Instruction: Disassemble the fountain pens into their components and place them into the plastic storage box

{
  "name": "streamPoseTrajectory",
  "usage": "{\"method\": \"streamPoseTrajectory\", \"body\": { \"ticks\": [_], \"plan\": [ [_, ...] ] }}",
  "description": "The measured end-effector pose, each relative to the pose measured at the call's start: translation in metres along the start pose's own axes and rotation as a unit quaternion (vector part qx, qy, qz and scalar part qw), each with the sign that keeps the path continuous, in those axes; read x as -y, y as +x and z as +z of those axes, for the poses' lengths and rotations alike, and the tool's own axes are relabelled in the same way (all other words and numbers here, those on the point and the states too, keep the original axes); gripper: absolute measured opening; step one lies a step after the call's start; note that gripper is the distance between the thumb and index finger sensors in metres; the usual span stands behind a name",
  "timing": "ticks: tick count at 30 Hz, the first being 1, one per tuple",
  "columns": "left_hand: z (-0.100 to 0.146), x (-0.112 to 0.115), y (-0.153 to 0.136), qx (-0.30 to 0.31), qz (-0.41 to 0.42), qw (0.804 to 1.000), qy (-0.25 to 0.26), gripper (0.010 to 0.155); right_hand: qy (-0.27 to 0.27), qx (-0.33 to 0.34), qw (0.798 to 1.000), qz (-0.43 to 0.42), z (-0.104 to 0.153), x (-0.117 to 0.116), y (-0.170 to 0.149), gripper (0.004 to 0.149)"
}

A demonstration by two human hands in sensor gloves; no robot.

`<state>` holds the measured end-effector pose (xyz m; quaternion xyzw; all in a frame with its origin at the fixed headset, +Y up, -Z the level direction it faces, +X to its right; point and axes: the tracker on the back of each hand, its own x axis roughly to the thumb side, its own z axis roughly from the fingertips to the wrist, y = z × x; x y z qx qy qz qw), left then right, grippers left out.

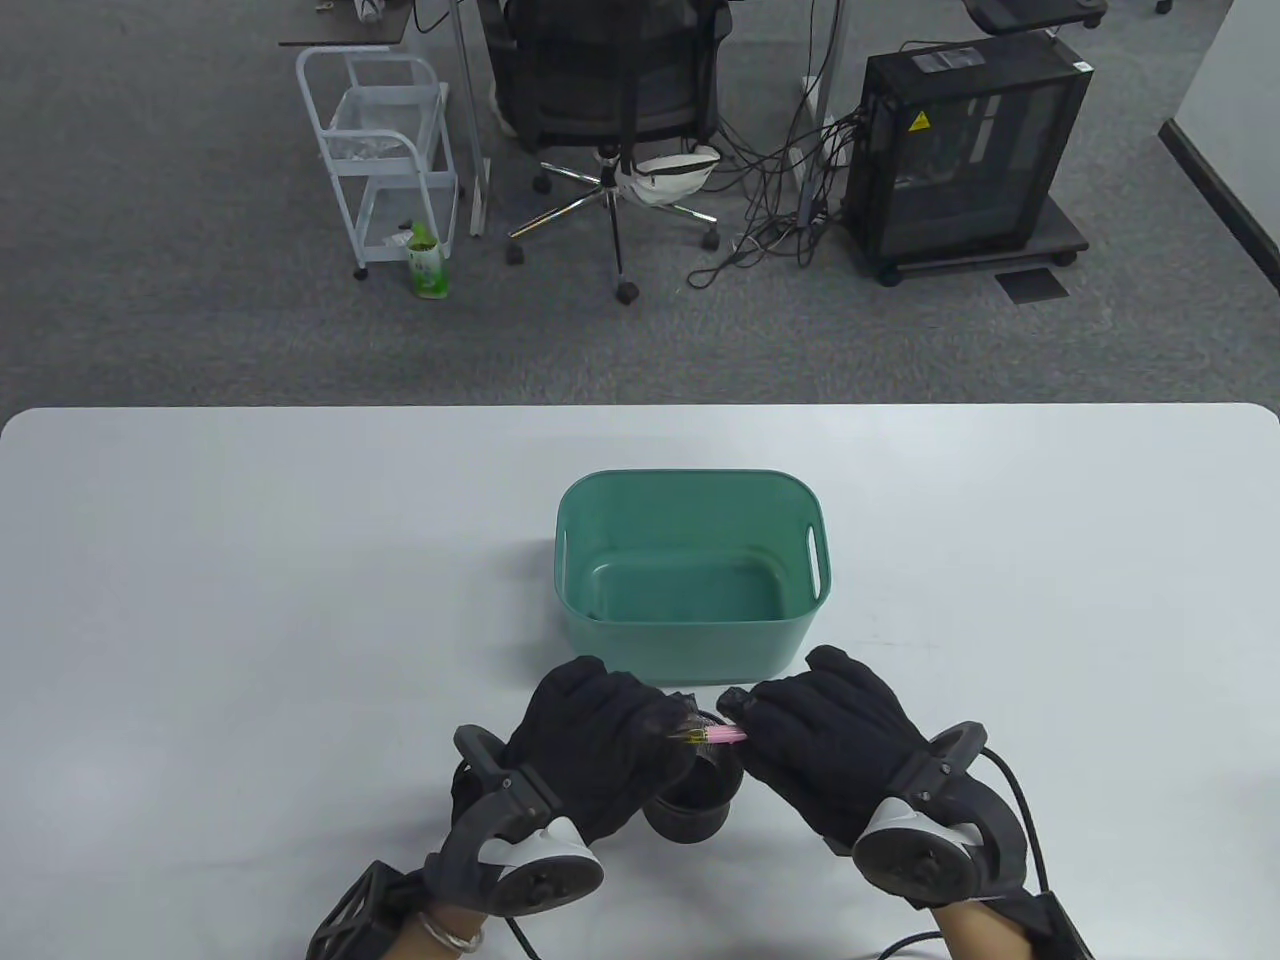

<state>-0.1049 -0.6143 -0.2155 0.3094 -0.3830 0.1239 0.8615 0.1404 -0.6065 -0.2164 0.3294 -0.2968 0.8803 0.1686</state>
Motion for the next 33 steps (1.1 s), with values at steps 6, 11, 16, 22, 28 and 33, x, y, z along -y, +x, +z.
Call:
{"method": "streamPoseTrajectory", "body": {
  "ticks": [6, 11, 16, 22, 28, 33],
  "plan": [
    [0.0006, -0.0017, 0.0014, 0.002, -0.005, 1.000, 0.004, 0.055, 0.000, -0.002, 1.000, 0.003, 0.0001, 0.0005, -0.0009, 0.043],
    [0.0005, -0.0011, 0.0031, 0.005, -0.013, 1.000, 0.003, 0.048, 0.003, -0.001, 1.000, 0.005, 0.0001, 0.0001, -0.0007, 0.043],
    [0.0000, -0.0010, 0.0033, 0.005, -0.013, 1.000, 0.001, 0.044, 0.003, 0.000, 1.000, 0.006, 0.0002, 0.0000, -0.0007, 0.043],
    [-0.0001, -0.0006, 0.0030, 0.004, -0.011, 1.000, 0.001, 0.044, 0.003, 0.001, 1.000, 0.008, 0.0003, -0.0003, -0.0002, 0.043],
    [-0.0002, -0.0003, 0.0027, 0.004, -0.010, 1.000, 0.003, 0.045, 0.002, 0.002, 1.000, 0.007, 0.0004, -0.0005, 0.0000, 0.043],
    [-0.0004, 0.0002, 0.0024, 0.004, -0.008, 1.000, 0.005, 0.047, 0.002, 0.002, 1.000, 0.007, 0.0004, -0.0004, 0.0002, 0.043]
  ]
}}
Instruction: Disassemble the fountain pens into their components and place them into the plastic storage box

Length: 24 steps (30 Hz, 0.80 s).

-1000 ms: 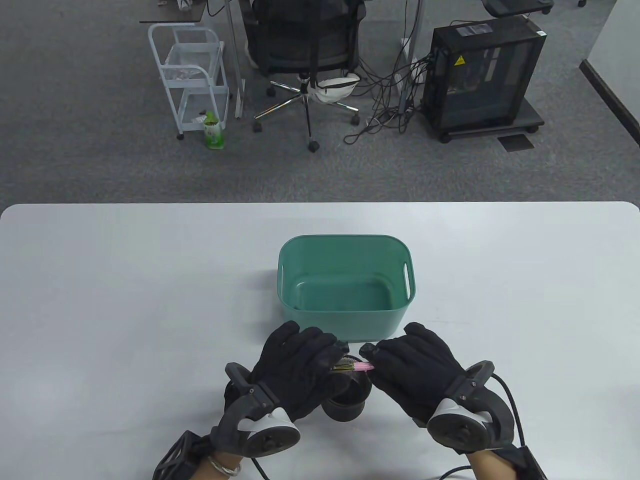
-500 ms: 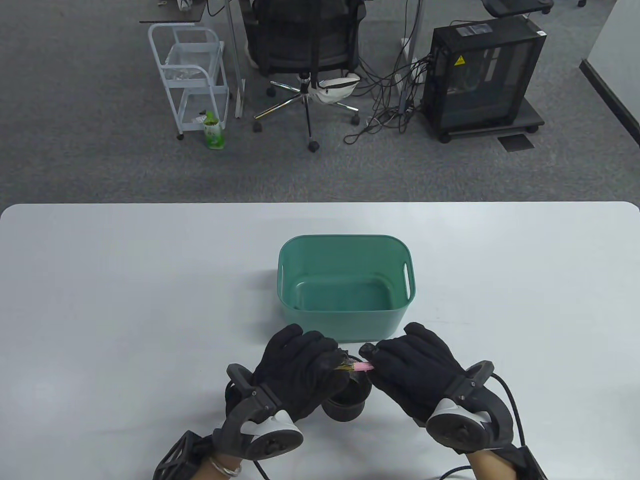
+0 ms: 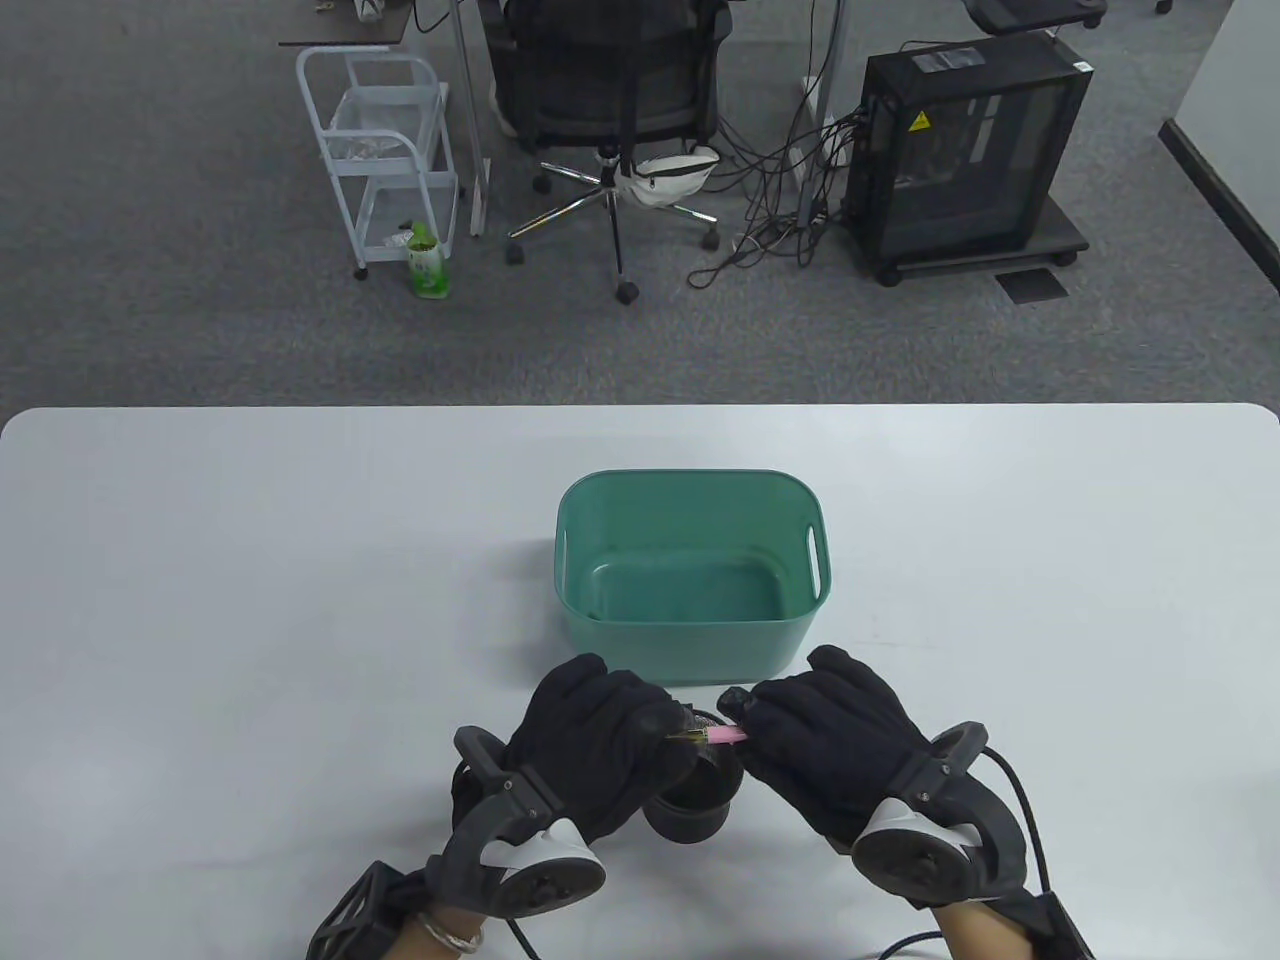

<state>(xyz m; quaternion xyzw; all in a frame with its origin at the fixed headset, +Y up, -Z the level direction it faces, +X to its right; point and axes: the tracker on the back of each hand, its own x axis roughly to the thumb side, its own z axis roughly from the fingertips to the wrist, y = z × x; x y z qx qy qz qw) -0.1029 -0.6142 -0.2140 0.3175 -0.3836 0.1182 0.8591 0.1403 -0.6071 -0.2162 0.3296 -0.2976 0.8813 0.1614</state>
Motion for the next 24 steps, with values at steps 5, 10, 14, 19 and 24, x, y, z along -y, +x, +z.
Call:
{"method": "streamPoseTrajectory", "body": {
  "ticks": [5, 10, 14, 19, 24],
  "plan": [
    [0.0000, 0.0004, -0.0004, 0.000, 0.002, 1.000, 0.002, 0.049, -0.001, 0.001, 1.000, -0.002, 0.0003, 0.0000, 0.0000, 0.043],
    [0.0003, 0.0006, -0.0010, 0.001, 0.006, 1.000, 0.001, 0.055, -0.002, 0.000, 1.000, -0.002, 0.0003, 0.0003, -0.0002, 0.044],
    [0.0005, 0.0010, -0.0002, 0.003, 0.001, 1.000, -0.004, 0.058, -0.002, -0.001, 1.000, -0.001, 0.0005, 0.0005, -0.0007, 0.044],
    [0.0006, 0.0009, 0.0005, 0.004, -0.005, 1.000, -0.006, 0.058, -0.003, -0.002, 1.000, 0.000, 0.0006, 0.0007, -0.0011, 0.044],
    [0.0006, 0.0007, 0.0011, 0.002, -0.010, 1.000, -0.004, 0.050, -0.003, -0.002, 1.000, 0.000, 0.0006, 0.0007, -0.0013, 0.044]
  ]
}}
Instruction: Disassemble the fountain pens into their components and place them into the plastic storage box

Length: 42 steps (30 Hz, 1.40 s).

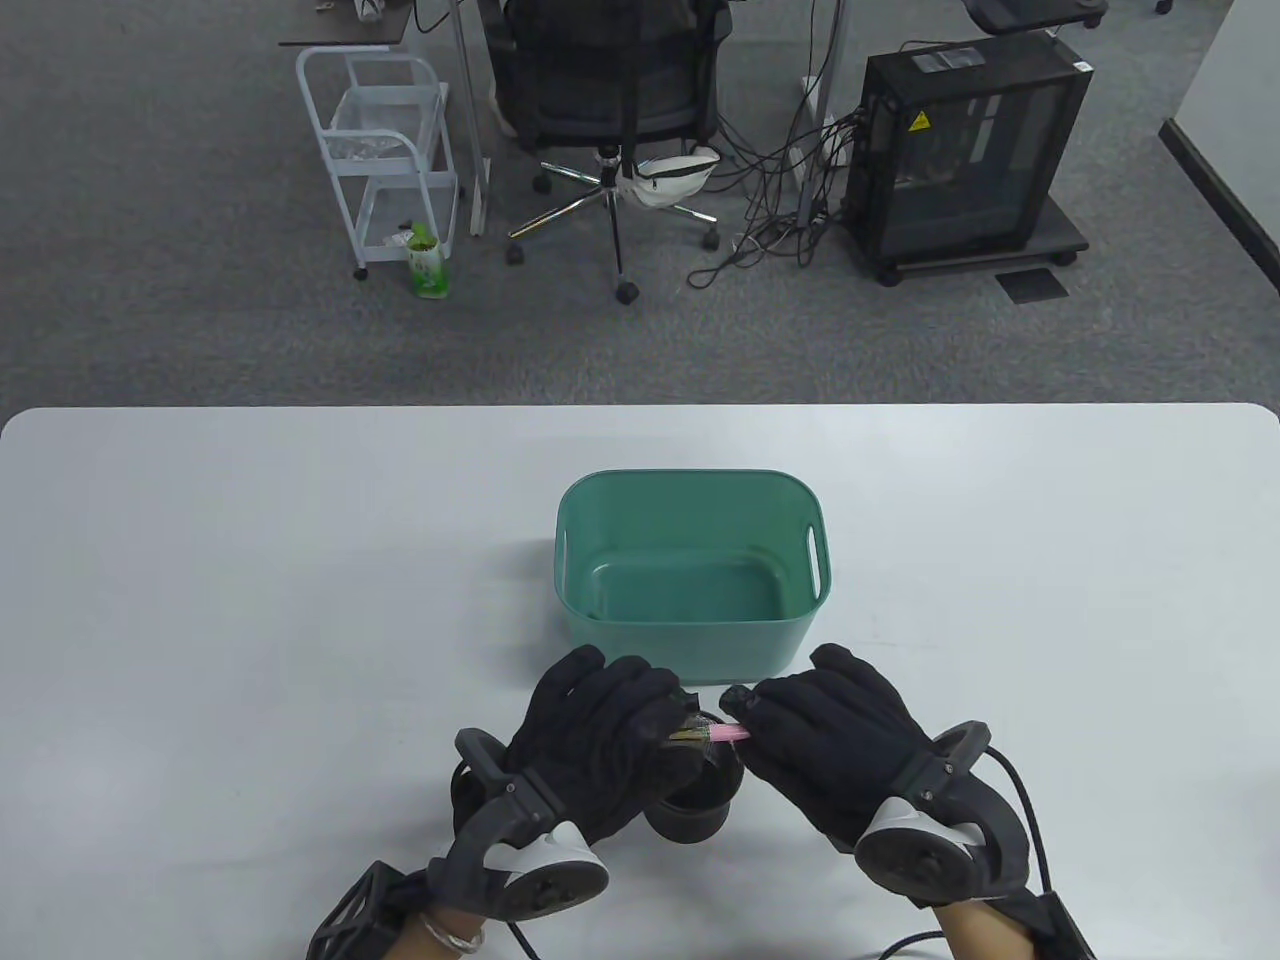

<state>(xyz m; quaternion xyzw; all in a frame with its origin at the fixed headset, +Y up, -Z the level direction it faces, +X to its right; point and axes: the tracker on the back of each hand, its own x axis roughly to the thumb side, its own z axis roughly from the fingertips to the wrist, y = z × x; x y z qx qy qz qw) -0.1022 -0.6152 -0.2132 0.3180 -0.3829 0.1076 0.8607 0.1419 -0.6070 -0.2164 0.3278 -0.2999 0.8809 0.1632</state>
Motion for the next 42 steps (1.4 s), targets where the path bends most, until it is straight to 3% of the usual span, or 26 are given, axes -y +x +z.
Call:
{"method": "streamPoseTrajectory", "body": {
  "ticks": [3, 19, 42],
  "plan": [
    [0.0002, 0.0000, 0.0002, 0.000, -0.001, 1.000, 0.003, 0.045, 0.000, 0.000, 1.000, 0.000, 0.0000, 0.0000, 0.0000, 0.044],
    [0.0002, 0.0009, 0.0001, -0.001, 0.003, 1.000, 0.004, 0.044, 0.001, 0.001, 1.000, 0.001, 0.0001, -0.0004, 0.0000, 0.044],
    [0.0010, 0.0021, -0.0025, 0.002, 0.015, 1.000, 0.006, 0.055, 0.003, 0.002, 1.000, 0.001, 0.0001, -0.0010, 0.0002, 0.044]
  ]
}}
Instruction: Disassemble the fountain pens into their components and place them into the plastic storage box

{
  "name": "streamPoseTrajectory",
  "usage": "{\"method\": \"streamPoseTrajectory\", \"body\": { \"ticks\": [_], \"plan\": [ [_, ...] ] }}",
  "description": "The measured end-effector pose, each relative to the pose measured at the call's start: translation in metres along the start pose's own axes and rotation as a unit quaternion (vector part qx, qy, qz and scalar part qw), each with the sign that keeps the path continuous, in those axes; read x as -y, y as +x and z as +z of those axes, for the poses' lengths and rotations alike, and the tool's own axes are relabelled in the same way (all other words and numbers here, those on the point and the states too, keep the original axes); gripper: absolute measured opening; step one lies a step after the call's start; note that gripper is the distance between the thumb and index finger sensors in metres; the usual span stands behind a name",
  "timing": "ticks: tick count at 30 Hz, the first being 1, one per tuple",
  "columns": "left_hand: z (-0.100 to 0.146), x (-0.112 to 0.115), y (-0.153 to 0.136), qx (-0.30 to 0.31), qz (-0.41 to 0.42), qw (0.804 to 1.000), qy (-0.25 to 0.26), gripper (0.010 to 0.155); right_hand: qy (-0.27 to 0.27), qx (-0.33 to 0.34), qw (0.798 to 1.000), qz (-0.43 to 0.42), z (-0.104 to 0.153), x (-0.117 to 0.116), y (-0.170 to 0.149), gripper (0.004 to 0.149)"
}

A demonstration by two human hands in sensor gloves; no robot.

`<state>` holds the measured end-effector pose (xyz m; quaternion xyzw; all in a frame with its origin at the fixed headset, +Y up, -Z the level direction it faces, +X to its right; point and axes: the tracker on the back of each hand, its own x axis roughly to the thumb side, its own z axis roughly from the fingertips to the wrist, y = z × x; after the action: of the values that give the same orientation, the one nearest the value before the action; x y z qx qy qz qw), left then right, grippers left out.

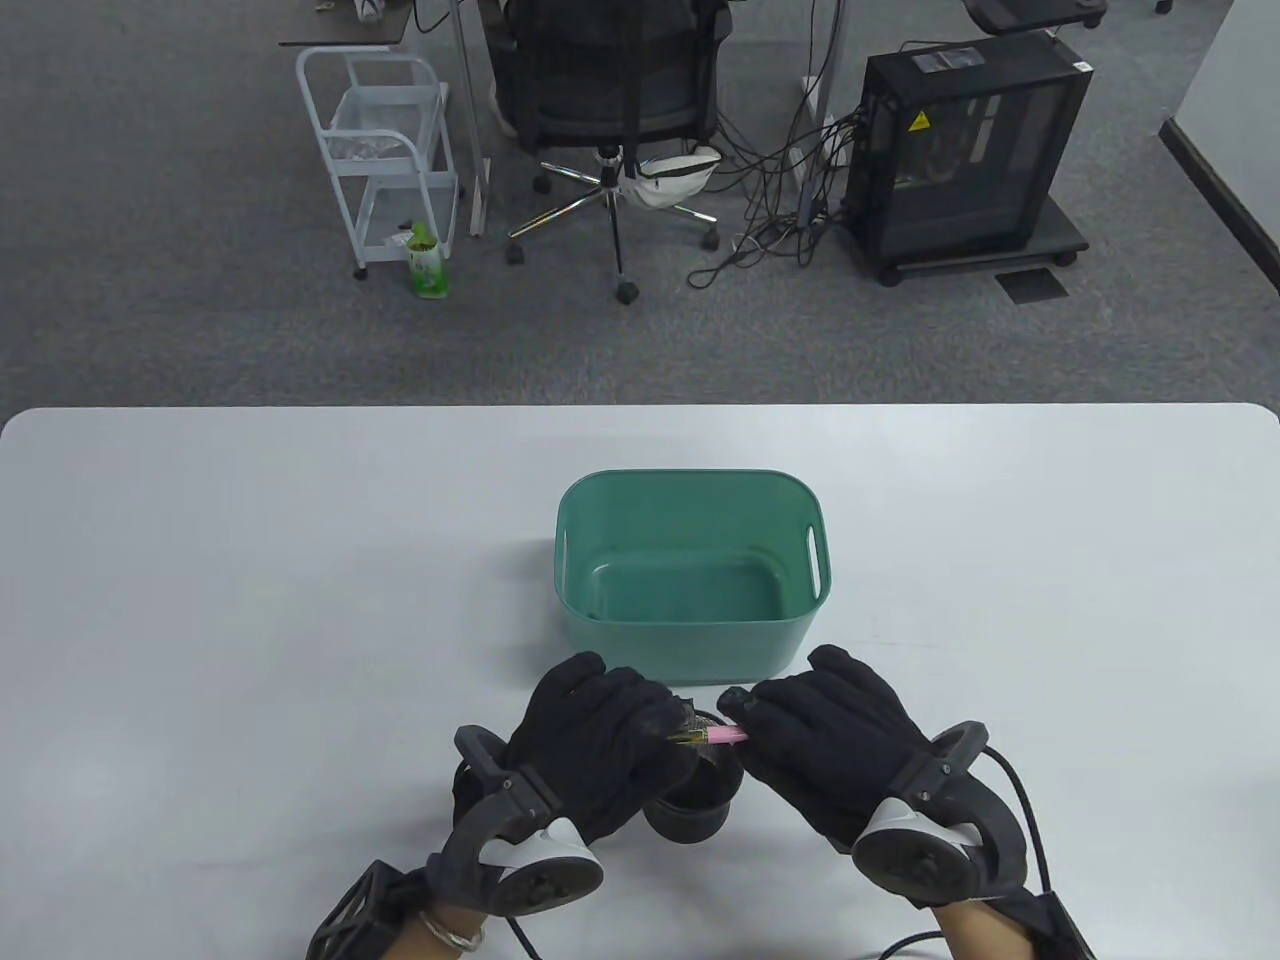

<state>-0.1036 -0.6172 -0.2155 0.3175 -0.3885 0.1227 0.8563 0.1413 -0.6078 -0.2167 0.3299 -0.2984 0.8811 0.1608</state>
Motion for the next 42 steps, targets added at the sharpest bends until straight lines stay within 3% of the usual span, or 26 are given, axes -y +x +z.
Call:
{"method": "streamPoseTrajectory", "body": {
  "ticks": [8, 18, 42],
  "plan": [
    [-0.0002, 0.0000, 0.0006, 0.001, -0.009, 1.000, -0.005, 0.057, -0.002, -0.002, 1.000, 0.003, 0.0000, 0.0009, -0.0010, 0.044],
    [-0.0002, 0.0000, 0.0025, 0.003, -0.017, 1.000, -0.002, 0.045, -0.003, -0.001, 1.000, 0.001, 0.0003, 0.0012, -0.0011, 0.044],
    [-0.0001, 0.0014, 0.0011, 0.002, -0.006, 1.000, 0.000, 0.049, -0.001, 0.002, 1.000, 0.002, 0.0007, 0.0007, 0.0001, 0.044]
  ]
}}
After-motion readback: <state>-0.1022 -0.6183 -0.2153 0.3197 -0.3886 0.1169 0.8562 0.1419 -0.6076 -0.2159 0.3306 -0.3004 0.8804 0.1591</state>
